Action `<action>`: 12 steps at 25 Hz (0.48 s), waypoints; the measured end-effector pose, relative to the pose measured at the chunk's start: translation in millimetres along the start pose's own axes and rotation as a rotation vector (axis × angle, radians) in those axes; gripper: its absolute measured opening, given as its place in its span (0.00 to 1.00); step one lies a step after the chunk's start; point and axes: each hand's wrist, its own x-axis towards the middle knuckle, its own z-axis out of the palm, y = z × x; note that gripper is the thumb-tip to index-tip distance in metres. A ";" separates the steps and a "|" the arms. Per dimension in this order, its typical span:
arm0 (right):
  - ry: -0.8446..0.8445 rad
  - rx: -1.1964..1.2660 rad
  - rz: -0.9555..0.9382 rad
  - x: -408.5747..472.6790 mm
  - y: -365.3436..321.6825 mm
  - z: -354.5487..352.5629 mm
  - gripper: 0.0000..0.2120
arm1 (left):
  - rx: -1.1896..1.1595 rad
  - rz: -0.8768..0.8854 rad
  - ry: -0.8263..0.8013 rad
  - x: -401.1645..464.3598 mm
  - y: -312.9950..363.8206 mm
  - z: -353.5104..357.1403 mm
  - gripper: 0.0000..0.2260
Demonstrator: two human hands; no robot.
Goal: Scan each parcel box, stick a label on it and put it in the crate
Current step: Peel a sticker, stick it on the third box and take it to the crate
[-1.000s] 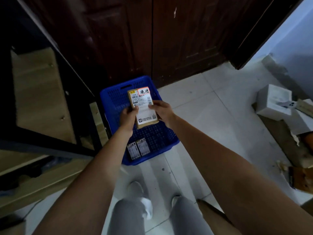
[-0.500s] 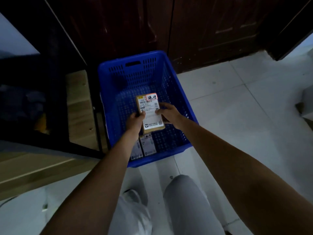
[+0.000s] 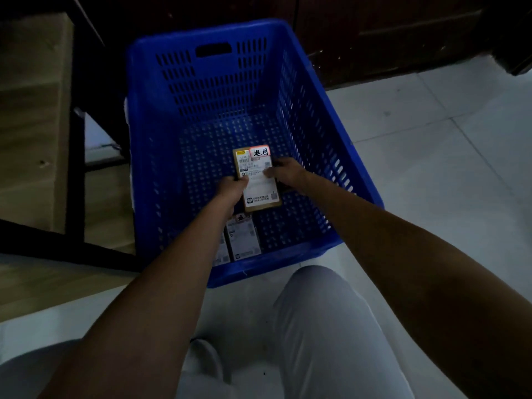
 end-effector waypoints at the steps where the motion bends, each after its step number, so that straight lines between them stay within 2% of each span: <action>1: -0.003 -0.053 0.008 5.6 4.9 -2.4 0.22 | 0.064 -0.003 0.007 4.5 -2.2 4.2 0.16; 7: -0.038 -0.281 0.081 22.8 22.5 -10.3 0.18 | 0.198 -0.035 -0.019 26.7 -11.8 27.7 0.15; 12: -0.112 -0.392 0.231 35.7 36.5 -6.3 0.16 | 0.219 -0.113 -0.178 42.5 -23.7 35.2 0.15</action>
